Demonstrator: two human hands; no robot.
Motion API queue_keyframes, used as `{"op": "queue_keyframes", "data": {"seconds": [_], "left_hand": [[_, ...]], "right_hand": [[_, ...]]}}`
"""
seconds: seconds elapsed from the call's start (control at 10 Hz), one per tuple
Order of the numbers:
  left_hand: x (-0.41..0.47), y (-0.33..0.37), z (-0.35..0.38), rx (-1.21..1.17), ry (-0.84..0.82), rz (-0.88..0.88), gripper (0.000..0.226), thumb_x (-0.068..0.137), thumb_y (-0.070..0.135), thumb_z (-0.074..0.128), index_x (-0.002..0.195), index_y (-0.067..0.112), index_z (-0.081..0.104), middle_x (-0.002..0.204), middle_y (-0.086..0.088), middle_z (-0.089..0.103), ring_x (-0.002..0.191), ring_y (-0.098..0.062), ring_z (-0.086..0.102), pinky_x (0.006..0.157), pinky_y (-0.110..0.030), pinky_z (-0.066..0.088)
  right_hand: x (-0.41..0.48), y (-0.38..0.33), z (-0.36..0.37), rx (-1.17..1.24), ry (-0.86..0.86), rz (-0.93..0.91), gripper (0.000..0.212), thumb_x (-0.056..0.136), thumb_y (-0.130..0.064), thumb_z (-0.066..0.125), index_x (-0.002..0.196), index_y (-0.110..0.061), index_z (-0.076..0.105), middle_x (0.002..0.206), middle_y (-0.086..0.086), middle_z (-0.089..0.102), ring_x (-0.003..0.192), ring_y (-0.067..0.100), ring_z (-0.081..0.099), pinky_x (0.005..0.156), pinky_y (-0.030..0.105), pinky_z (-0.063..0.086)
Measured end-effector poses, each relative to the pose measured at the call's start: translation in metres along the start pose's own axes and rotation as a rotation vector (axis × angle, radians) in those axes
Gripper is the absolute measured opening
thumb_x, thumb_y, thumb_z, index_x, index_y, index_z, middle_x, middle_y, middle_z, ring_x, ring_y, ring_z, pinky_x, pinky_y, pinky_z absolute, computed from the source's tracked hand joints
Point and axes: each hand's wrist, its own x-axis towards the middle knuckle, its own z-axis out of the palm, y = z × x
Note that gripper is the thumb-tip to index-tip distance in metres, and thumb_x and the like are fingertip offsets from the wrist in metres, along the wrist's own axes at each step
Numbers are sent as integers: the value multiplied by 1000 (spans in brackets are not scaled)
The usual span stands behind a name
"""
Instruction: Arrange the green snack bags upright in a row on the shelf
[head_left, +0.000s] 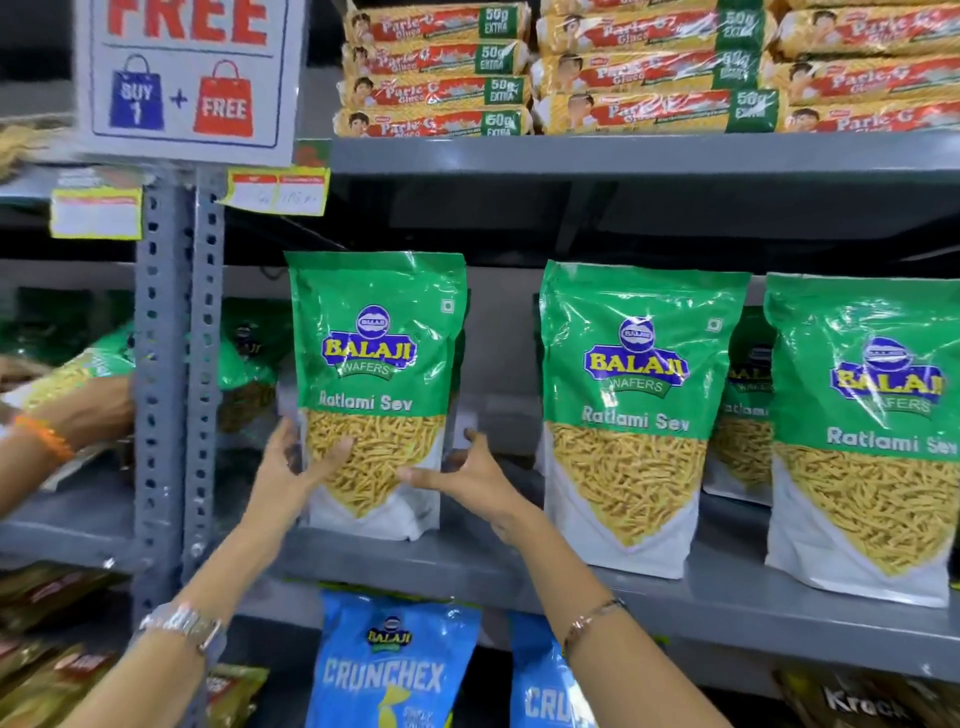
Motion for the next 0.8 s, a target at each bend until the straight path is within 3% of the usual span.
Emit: {"op": "queue_keyframes", "data": {"seconds": [0.1,0.2,0.3,0.4,0.5,0.6,0.7,0.8], "left_hand": [[9,-2,-12,24,-152,-117,56,55,49,81,100,27,56,95,11,68,99,-17,61,93,-37,44],[10,-2,-14,54,-155,-133,56,64,41,76,109,20,51,103,4,63,106,-22,58,92,-36,43],[4,4,-12,48,-169,-135,72,60,41,75,119,17,43,107,0,62,104,-20,58,93,-36,44],[3,2,-4,31,-158,-138,57,71,29,72,119,15,43,111,-5,62,105,-22,58,88,-33,44],[0,3,2,13,-157,-132,53,73,26,71,117,16,44,115,-8,62,103,-20,59,97,-39,44],[0,5,-2,3,-171,-129,108,38,57,83,127,15,39,123,-7,60,109,-20,58,104,-45,40],[-5,12,-2,41,-48,21,134,31,71,78,143,22,22,149,-3,35,134,-19,37,113,-45,27],[-16,40,25,226,94,411,98,62,71,60,142,25,26,144,20,32,132,3,30,113,-32,26]], "right_hand": [[10,6,6,56,6,-12,83,60,-35,83,127,-13,39,127,3,55,116,18,53,91,30,48],[10,11,6,85,52,-50,60,59,-31,84,108,-14,53,101,0,64,96,17,62,71,28,53],[8,14,0,91,92,-53,61,56,-32,85,106,-12,57,105,7,65,103,24,63,78,38,55],[4,18,-7,113,87,-70,59,58,-29,85,107,-10,57,102,6,62,96,21,62,73,34,55],[1,19,-11,120,97,-80,57,59,-29,84,106,-13,57,100,4,61,92,17,60,76,36,55],[-4,16,-12,89,98,-103,58,63,-30,82,111,-14,53,98,-2,59,93,14,58,84,35,52],[-16,10,-9,-81,181,-236,54,73,-29,75,118,-15,49,98,-10,56,98,14,57,87,28,50],[-28,-1,-14,-241,483,-565,42,82,-27,62,122,-21,50,120,-4,58,112,10,53,97,29,45]]}}
